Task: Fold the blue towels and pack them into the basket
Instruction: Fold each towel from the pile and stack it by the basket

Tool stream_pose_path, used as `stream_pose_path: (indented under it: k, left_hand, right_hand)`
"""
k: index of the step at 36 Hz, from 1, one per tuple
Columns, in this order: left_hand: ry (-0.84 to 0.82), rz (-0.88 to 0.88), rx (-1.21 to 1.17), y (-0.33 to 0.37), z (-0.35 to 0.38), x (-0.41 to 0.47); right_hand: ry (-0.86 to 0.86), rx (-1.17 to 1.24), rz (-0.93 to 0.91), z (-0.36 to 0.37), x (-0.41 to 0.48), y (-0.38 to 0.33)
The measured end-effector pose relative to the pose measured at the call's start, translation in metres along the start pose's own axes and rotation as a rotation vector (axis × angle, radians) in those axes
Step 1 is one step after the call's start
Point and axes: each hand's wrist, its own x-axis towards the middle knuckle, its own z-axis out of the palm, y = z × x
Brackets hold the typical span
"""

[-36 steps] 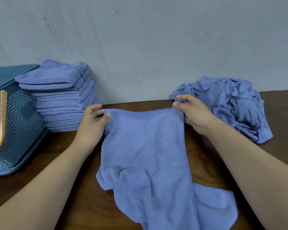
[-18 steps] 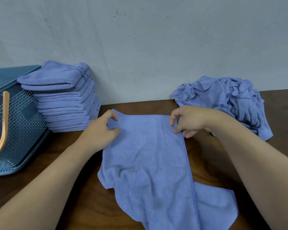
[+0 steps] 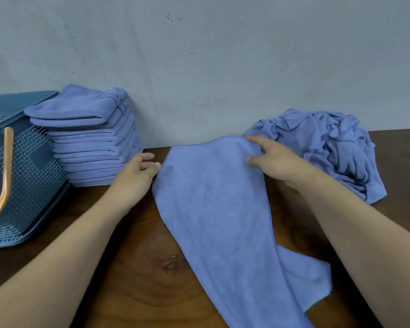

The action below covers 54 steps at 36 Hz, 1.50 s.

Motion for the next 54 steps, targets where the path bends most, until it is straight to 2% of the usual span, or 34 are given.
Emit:
stream_pose_path:
  k: [6, 14, 21, 24, 26, 29, 32, 39, 42, 50, 52, 54]
  left_hand:
    - [0.008, 0.141, 0.224, -0.007, 0.007, -0.007]
    - [0.07, 0.283, 0.387, -0.005, 0.013, -0.028]
    - [0.076, 0.355, 0.445, -0.003, 0.009, -0.083]
    - [0.036, 0.405, 0.44, 0.0, 0.012, -0.11]
    - [0.007, 0.428, 0.418, 0.004, 0.015, -0.125]
    - [-0.035, 0.433, 0.391, 0.01, 0.017, -0.146]
    - [-0.074, 0.397, 0.394, 0.009, 0.013, -0.159]
    - [-0.152, 0.319, 0.39, 0.003, -0.003, -0.162]
    - [-0.145, 0.316, 0.389, 0.001, -0.002, -0.16]
    - [-0.081, 0.261, 0.225, -0.007, -0.004, -0.152]
    - [-0.086, 0.252, 0.203, -0.008, -0.005, -0.151]
    - [-0.088, 0.251, 0.192, -0.009, -0.004, -0.151]
  right_hand:
    - [-0.064, -0.17, 0.004, 0.007, 0.004, 0.009]
    - [-0.046, -0.21, -0.06, 0.009, -0.004, 0.014]
    - [0.052, -0.217, -0.189, 0.002, -0.069, 0.017]
    - [0.099, -0.15, -0.209, -0.007, -0.108, 0.019]
    - [0.058, -0.107, -0.214, -0.012, -0.138, 0.02]
    - [-0.084, -0.073, -0.234, -0.019, -0.181, 0.019]
    - [-0.154, -0.075, -0.243, -0.026, -0.215, 0.01]
    - [-0.31, -0.353, -0.435, -0.012, -0.269, -0.02]
    - [-0.321, -0.452, -0.477, 0.005, -0.27, -0.028]
    - [-0.214, -0.677, -0.474, 0.026, -0.228, -0.054]
    - [-0.242, -0.685, -0.469, 0.026, -0.214, -0.059]
    - [-0.321, -0.573, -0.425, 0.022, -0.199, -0.058]
